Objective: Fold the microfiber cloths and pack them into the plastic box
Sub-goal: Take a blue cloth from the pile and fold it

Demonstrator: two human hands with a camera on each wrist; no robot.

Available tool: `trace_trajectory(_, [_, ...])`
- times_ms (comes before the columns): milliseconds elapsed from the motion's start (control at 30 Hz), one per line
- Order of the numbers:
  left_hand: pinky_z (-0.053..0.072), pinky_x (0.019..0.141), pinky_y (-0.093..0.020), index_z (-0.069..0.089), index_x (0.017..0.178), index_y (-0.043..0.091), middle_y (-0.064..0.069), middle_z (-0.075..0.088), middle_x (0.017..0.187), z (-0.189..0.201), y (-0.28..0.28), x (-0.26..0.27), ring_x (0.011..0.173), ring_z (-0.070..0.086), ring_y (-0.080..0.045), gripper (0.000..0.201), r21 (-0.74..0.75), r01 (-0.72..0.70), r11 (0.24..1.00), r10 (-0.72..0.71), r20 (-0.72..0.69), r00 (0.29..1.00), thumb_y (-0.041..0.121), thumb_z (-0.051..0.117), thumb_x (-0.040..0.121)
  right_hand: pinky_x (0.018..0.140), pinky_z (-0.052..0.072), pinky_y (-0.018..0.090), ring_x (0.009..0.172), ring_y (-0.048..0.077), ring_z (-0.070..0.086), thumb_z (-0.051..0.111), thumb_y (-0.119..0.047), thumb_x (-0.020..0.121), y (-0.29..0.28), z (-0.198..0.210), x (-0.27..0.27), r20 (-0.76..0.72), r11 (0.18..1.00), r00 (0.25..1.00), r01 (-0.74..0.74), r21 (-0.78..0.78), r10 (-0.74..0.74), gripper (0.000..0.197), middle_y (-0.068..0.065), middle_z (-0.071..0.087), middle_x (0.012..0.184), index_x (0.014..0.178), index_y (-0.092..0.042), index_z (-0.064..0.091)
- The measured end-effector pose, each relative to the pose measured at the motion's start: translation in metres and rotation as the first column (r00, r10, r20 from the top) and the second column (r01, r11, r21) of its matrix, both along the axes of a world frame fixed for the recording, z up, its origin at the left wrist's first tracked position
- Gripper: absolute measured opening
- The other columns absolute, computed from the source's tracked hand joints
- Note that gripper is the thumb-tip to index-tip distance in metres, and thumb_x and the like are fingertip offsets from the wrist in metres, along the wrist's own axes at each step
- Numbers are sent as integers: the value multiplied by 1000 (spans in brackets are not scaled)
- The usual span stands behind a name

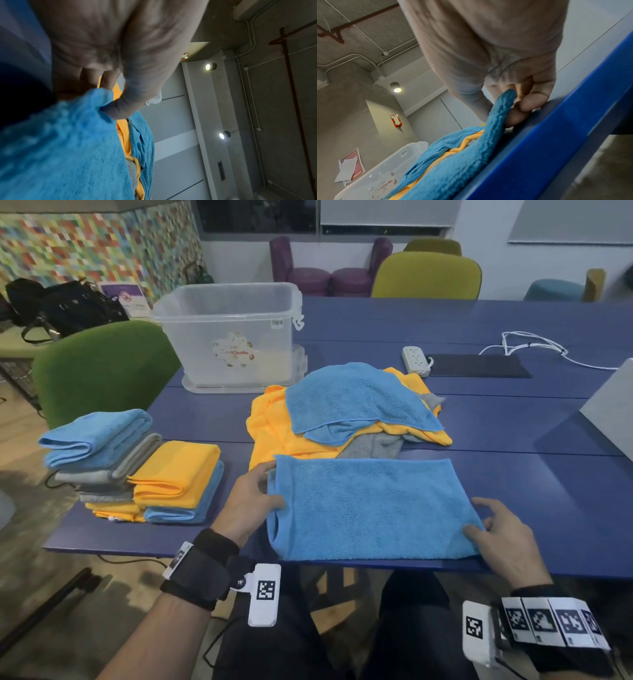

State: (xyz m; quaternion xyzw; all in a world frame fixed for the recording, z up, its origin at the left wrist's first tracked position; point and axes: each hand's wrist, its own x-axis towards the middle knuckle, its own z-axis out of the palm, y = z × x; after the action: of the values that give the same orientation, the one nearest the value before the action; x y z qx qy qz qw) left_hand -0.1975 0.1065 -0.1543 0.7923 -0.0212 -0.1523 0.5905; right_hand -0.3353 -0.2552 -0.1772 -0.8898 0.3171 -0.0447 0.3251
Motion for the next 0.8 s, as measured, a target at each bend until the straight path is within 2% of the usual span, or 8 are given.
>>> trace_trajectory(100, [57, 70, -20, 42, 146, 41, 2, 71, 117, 1, 2, 0, 100, 71, -8, 85, -32, 2, 999, -3, -26, 1000, -19, 54, 88, 75, 47, 41, 84, 27, 60, 67, -13, 87, 1, 0, -1, -3, 1000, 1000, -1, -9, 1, 47, 5, 65, 72, 132, -22, 57])
trace_trajectory(200, [54, 68, -19, 30, 152, 50, 1, 74, 100, -2, 6, 1, 90, 70, -5, 84, 43, -36, 998, 34, 60, 998, -7, 54, 95, 70, 43, 39, 80, 24, 59, 66, -12, 88, 2, 0, 0, 1, 1000, 1000, -5, -17, 5, 46, 5, 64, 72, 132, -22, 56])
trace_trajectory(267, [58, 76, -30, 31, 147, 57, -2, 74, 92, -6, 8, 2, 91, 71, -12, 77, 106, -77, 991, 62, 139, 988, 5, 59, 97, 70, 43, 39, 80, 25, 59, 66, -12, 88, 3, 0, -1, -1, 1000, 1000, -8, -30, 8, 47, 4, 64, 71, 133, -21, 55])
trace_trajectory(367, [55, 85, -50, 36, 155, 35, -13, 68, 92, -12, 7, -2, 92, 67, -27, 73, 304, -117, 945, 63, 182, 981, 28, 72, 92, 69, 42, 39, 80, 25, 59, 67, -13, 88, 5, 0, -1, -3, 999, 1000, -18, -46, 18, 48, 4, 64, 70, 134, -19, 54])
trace_trajectory(467, [54, 85, -46, 51, 135, 26, -3, 63, 105, -18, 3, -10, 101, 63, -26, 73, 537, -102, 837, -12, 204, 979, 46, 87, 75, 71, 44, 40, 79, 24, 59, 68, -16, 88, 4, 0, -3, 4, 999, 1000, -20, -47, 20, 48, 4, 65, 69, 134, -21, 54])
trace_trajectory(533, [51, 82, -40, 55, 119, 21, -2, 62, 110, -22, 1, -13, 103, 61, -27, 53, 616, -129, 777, 22, 179, 984, 39, 85, 78, 73, 47, 41, 78, 23, 60, 70, -16, 88, 4, 0, -3, 15, 999, 1000, -19, -45, 20, 49, 5, 65, 68, 134, -22, 54])
trace_trajectory(633, [52, 80, -36, 59, 101, 22, -4, 66, 104, -29, 5, -10, 99, 63, -28, 26, 613, -171, 772, 92, 158, 983, 26, 79, 85, 73, 48, 41, 77, 22, 60, 70, -15, 88, 4, -1, -3, 24, 999, 1000, -19, -33, 19, 50, 6, 64, 68, 135, -22, 54])
trace_trajectory(800, [56, 76, -43, 58, 99, 21, -10, 64, 90, -28, 12, -10, 87, 62, -33, 23, 531, -227, 817, 120, 228, 966, 2, 63, 88, 73, 49, 41, 74, 21, 61, 76, -16, 87, 2, -2, -3, 42, 1000, 999, -10, -6, 10, 54, 7, 63, 65, 136, -22, 55])
